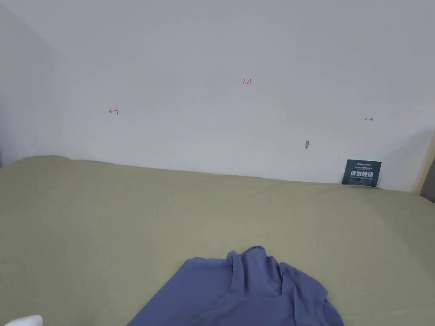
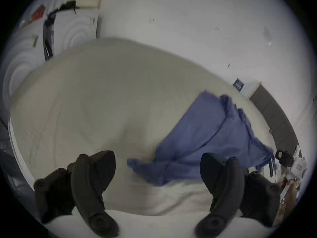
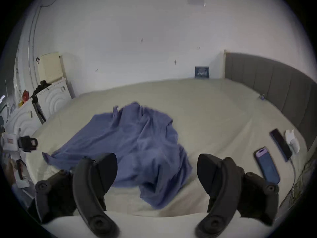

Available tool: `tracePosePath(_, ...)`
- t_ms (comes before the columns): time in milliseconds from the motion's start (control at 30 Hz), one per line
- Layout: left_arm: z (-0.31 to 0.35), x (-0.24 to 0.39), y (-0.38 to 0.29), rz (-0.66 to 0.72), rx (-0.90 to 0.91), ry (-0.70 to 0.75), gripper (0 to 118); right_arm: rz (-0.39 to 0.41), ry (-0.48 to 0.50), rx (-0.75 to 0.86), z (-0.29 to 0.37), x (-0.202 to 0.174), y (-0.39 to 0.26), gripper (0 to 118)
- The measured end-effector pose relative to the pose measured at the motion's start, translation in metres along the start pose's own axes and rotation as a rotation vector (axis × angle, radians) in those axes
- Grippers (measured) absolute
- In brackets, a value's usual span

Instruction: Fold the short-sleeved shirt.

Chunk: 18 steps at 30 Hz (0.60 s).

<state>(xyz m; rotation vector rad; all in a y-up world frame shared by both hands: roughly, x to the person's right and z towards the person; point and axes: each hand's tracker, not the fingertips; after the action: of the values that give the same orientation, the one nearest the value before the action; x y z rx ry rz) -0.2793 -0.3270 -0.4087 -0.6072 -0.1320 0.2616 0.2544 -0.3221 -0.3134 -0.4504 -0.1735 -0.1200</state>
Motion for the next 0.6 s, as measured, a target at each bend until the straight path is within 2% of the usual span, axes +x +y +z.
tracePosePath(67,0.016,0.009,0.001,-0.126,0.118,0.020,101,0.044,-0.027,0.063,0.008,-0.003,0.001,95)
tracePosePath(133,0.028,0.017,-0.001,-0.241,0.216,0.076,96,0.091,0.002,0.087,0.014,-0.002,0.000,89)
tracePosePath(167,0.031,0.020,-0.002,-0.262,0.238,0.102,79,0.121,0.014,0.095,0.016,-0.003,0.000,71)
tracePosePath(200,0.033,0.022,-0.003,-0.278,0.251,0.117,50,0.151,-0.006,0.093,0.017,-0.005,0.001,42)
tracePosePath(233,0.033,0.022,-0.003,-0.289,0.248,0.140,0,0.181,-0.058,0.109,0.016,-0.009,0.000,0)
tracePosePath(267,0.040,0.027,-0.004,-0.268,0.255,0.141,0,0.178,-0.097,0.150,0.017,-0.009,-0.006,0)
tracePosePath(333,0.048,0.029,0.001,-0.217,0.180,0.027,0,0.132,0.007,0.097,0.014,-0.004,-0.003,0)
tracePosePath(367,0.047,0.028,0.001,-0.192,0.139,0.000,0,0.125,0.002,0.095,0.013,-0.003,-0.004,0)
tracePosePath(433,0.024,0.012,0.000,-0.179,0.066,0.038,0,0.134,-0.017,0.100,0.010,-0.006,-0.010,0)
tracePosePath(500,0.010,0.007,0.002,-0.256,-0.053,0.108,4,0.153,0.001,0.078,0.010,-0.006,-0.009,0)
tracePosePath(567,-0.009,-0.001,0.001,-0.299,-0.162,0.185,41,0.169,0.004,0.061,0.007,-0.009,-0.015,0)
tracePosePath(600,-0.011,-0.005,-0.002,-0.257,-0.161,0.169,57,0.175,0.007,0.053,0.010,-0.009,-0.011,0)
